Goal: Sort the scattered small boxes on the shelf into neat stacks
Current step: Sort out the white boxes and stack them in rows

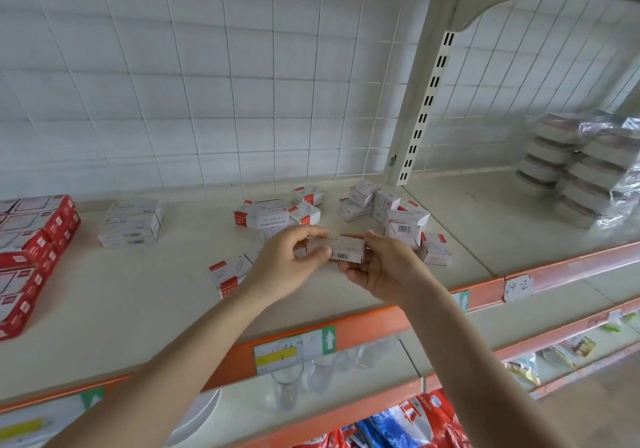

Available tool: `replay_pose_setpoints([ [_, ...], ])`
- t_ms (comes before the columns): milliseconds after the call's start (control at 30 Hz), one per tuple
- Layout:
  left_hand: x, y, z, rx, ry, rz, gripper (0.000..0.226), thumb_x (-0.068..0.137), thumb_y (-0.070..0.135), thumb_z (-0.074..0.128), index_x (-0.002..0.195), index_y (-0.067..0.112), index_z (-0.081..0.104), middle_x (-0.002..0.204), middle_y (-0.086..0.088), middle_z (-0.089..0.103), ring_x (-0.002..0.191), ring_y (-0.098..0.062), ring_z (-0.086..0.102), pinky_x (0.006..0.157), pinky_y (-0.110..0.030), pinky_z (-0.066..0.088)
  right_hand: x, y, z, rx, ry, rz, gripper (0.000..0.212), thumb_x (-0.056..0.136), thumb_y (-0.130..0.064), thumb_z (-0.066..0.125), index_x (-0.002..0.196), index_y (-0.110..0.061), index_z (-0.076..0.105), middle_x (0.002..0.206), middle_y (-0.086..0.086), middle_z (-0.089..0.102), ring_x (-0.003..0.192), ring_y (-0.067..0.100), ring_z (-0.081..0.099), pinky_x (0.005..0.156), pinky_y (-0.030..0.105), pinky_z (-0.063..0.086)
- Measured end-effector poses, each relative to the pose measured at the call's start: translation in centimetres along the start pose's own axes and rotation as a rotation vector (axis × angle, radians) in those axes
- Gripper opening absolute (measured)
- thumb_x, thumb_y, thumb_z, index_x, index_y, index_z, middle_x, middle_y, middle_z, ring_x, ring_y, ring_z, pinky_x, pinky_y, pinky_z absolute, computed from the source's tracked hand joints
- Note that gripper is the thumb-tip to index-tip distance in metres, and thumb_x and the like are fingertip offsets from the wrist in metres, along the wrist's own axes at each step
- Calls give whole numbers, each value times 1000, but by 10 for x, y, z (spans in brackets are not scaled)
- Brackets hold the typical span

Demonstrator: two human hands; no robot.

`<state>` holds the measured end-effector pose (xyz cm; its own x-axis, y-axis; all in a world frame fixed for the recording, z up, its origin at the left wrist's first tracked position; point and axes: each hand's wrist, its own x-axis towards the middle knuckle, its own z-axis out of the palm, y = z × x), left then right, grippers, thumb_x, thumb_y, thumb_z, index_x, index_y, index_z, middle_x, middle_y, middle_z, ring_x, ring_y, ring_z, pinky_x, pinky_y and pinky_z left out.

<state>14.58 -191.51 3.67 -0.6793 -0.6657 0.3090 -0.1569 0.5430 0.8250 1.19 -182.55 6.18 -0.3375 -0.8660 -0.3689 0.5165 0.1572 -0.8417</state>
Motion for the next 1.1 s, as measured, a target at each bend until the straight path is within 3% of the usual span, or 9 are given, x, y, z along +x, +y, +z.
replay_pose_setpoints([
  [100, -6, -4, -13, -125, 31, -106, 30, 80, 12, 70, 104, 27, 60, 98, 14, 61, 96, -3, 58, 84, -17, 49, 2, 2, 9, -59, -69, -15, 37, 100, -19, 29, 86, -4, 59, 60, 12, 66, 44, 19, 60, 41, 20, 48],
  [200, -14, -7, -26, -105, 122, -97, 41, 73, 8, 75, 103, 29, 57, 97, 15, 61, 92, -1, 59, 80, -16, 50, 7, 6, 20, -193, -102, -98, 28, 98, -14, 37, 86, -6, 61, 69, 11, 66, 53, 19, 61, 47, 22, 51],
  [300, -24, -13, -38, -41, 226, -67, 46, 69, 7, 78, 103, 30, 57, 98, 15, 60, 89, 2, 57, 80, -14, 47, 12, 10, 33, -594, -101, -255, 16, 91, -8, 52, 103, -5, 62, 90, 9, 61, 71, 15, 57, 62, 23, 51],
  [400, -33, -20, -50, 15, 309, -67, 48, 68, 7, 79, 112, 17, 61, 102, 7, 61, 90, -5, 59, 83, -19, 48, 14, 11, 52, -1029, -164, -408, 44, 80, -8, 66, 122, -10, 54, 94, -1, 59, 72, 5, 57, 70, 19, 47],
  [533, -47, -24, -67, 98, 353, -44, 47, 72, 11, 77, 115, 13, 60, 104, 7, 59, 94, 0, 56, 79, -8, 44, 18, 22, 80, -1486, -190, -719, 50, 83, -17, 63, 130, -10, 47, 115, 6, 54, 103, 23, 53, 81, 24, 42],
  [600, -54, -28, -77, 207, 360, -21, 46, 74, 12, 76, 117, 9, 60, 106, 4, 59, 92, 6, 52, 78, 0, 36, 22, 30, 96, -1571, -189, -770, 47, 85, -19, 58, 130, -9, 45, 119, 10, 52, 106, 28, 51, 82, 34, 45],
  [733, -67, -40, -101, 350, 391, -83, 45, 75, 13, 76, 116, 5, 61, 108, -5, 62, 95, -8, 55, 76, 3, 32, 30, 43, 126, -1673, -218, -836, 39, 87, -20, 52, 124, -8, 47, 121, 10, 45, 105, 31, 51, 80, 34, 42],
  [933, -82, -55, -130, 493, 431, -217, 41, 79, 12, 70, 118, 4, 59, 117, -10, 60, 107, -24, 57, 85, -23, 38, 46, 65, 170, -1822, -280, -775, 34, 90, -26, 47, 118, -7, 48, 118, 9, 42, 103, 33, 54, 68, 32, 37],
  [1100, -87, -65, -150, 602, 360, -361, 48, 85, 16, 64, 130, 8, 50, 131, -9, 50, 117, -22, 51, 93, -25, 37, 62, 84, 195, -1926, -328, -664, 36, 91, -30, 49, 117, -5, 49, 118, 12, 42, 107, 33, 51, 70, 34, 38],
])
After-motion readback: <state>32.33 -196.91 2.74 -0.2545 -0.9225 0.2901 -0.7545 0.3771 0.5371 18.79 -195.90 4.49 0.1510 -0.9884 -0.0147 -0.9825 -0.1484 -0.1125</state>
